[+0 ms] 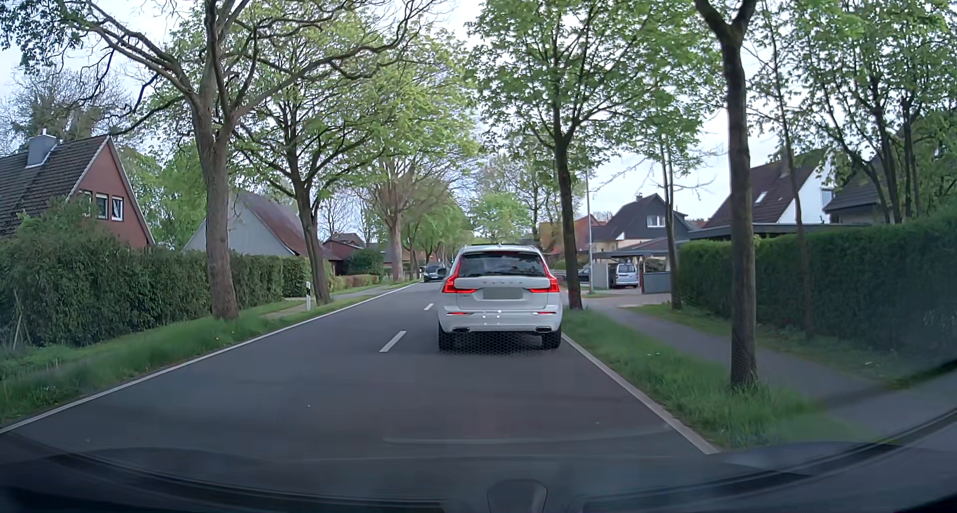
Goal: Follow the waypoints while adhering to traffic rules and regulations
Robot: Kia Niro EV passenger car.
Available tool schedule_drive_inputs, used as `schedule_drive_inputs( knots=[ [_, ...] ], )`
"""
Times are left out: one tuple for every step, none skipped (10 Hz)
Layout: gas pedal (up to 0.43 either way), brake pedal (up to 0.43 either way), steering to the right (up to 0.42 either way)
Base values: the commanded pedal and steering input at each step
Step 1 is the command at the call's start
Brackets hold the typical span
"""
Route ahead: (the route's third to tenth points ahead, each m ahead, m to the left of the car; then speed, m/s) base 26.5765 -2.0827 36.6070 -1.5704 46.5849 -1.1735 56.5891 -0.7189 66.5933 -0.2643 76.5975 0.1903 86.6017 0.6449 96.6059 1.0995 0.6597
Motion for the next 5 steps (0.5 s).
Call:
schedule_drive_inputs(
  knots=[
    [0.000,0.000,0.004],
    [0.000,0.000,0.006],
    [0.000,0.000,0.007],
    [0.000,0.000,0.007],
    [0.000,0.000,0.007]
  ],
)
